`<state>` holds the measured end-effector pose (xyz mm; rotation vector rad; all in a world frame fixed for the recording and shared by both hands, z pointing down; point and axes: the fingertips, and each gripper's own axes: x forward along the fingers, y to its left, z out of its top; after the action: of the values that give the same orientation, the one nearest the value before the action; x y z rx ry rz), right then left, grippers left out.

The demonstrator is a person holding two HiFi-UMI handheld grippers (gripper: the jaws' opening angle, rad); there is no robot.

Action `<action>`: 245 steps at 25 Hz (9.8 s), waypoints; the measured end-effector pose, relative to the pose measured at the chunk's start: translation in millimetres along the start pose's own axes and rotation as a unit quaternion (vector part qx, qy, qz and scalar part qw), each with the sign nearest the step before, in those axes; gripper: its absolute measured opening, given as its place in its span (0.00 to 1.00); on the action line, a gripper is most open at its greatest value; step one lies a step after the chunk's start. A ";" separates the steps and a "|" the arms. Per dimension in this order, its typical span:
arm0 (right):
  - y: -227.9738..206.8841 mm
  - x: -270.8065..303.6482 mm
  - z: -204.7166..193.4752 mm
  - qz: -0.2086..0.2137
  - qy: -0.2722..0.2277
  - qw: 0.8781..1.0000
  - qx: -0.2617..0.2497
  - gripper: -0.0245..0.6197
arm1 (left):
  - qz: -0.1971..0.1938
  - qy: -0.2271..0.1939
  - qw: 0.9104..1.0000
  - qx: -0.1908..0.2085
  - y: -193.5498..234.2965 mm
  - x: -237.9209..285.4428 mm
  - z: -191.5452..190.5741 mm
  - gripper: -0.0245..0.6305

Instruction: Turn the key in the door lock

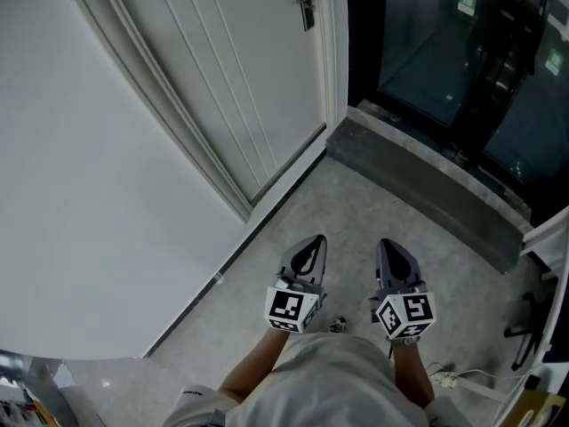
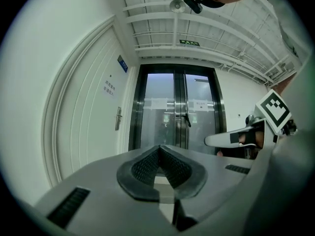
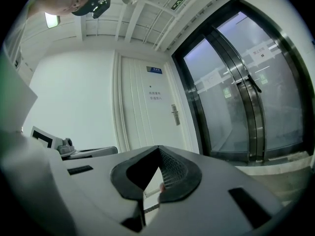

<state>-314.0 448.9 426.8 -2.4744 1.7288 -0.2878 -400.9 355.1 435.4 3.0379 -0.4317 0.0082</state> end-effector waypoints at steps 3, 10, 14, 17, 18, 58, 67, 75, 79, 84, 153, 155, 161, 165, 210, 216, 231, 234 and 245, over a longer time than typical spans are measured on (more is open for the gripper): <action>-13.7 9.0 3.6 0.005 -0.004 1.000 0.009 0.03 | 0.005 0.014 1.000 0.007 -2.5 12.0 -4.6 0.05; -32.6 41.0 10.5 0.000 -0.007 1.000 0.012 0.03 | 0.004 0.009 1.000 0.012 12.5 51.2 -0.3 0.05; -53.1 61.8 12.5 -0.014 -0.008 1.000 0.010 0.03 | -0.007 0.021 1.000 -0.008 22.3 85.5 -9.8 0.05; -72.0 78.5 20.9 -0.020 -0.013 1.000 0.011 0.03 | -0.016 0.022 1.000 0.003 25.3 114.7 -8.3 0.05; -77.5 86.7 24.2 -0.021 -0.016 1.000 0.010 0.03 | -0.018 0.020 1.000 0.005 28.7 125.5 -6.1 0.05; -198.9 399.7 87.5 -0.013 -0.007 1.000 0.000 0.03 | 0.009 -0.009 1.000 0.005 208.8 414.2 26.2 0.05; -257.1 479.9 106.4 0.035 0.009 0.999 -0.002 0.03 | 0.055 -0.013 0.998 0.007 229.0 500.9 35.6 0.05; -297.1 541.6 124.9 0.101 0.021 0.995 0.000 0.03 | 0.118 -0.010 0.993 0.010 244.7 562.6 43.0 0.05; -319.0 561.6 130.5 0.132 0.028 0.991 0.000 0.03 | 0.151 -0.009 0.989 0.008 249.5 585.8 43.0 0.05; -343.0 584.4 129.3 0.156 0.037 0.987 0.001 0.03 | 0.190 -0.011 0.982 0.008 251.3 604.8 39.1 0.05; -272.4 998.0 228.0 0.309 0.052 0.946 -0.085 0.15 | 0.375 -0.049 0.925 0.041 498.0 769.6 105.3 0.05; -269.4 1002.5 229.2 0.312 0.054 0.945 -0.087 0.15 | 0.380 -0.050 0.923 0.044 498.5 771.1 106.4 0.05; -262.4 1011.1 228.1 0.303 0.052 0.946 -0.107 0.15 | 0.402 -0.053 0.913 0.047 502.0 764.3 109.5 0.05; -260.1 1011.0 228.3 0.282 0.040 0.946 -0.157 0.09 | 0.415 -0.054 0.907 0.044 503.3 757.7 108.6 0.05; -275.4 1019.1 218.9 0.317 0.188 0.779 0.507 0.05 | 0.430 -0.043 0.900 0.046 496.3 736.9 102.2 0.05; -274.3 1020.6 215.4 0.317 0.198 0.635 0.676 0.06 | 0.430 -0.039 0.901 0.043 493.3 739.4 98.2 0.05; -275.9 1010.8 207.5 0.360 0.191 0.744 0.529 0.20 | 0.425 -0.038 0.903 0.041 489.6 741.8 94.7 0.05; -281.2 1003.3 207.9 0.379 0.175 0.797 0.436 0.22 | 0.422 -0.037 0.905 0.040 490.3 744.0 93.6 0.05; -271.3 985.5 234.3 0.362 0.023 0.928 -0.082 0.25 | 0.407 -0.041 0.911 0.041 488.8 760.5 94.9 0.05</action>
<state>314.6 -386.2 342.5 -1.7318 2.6064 -0.1251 192.9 -331.5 387.6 2.6815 -1.6879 -0.0557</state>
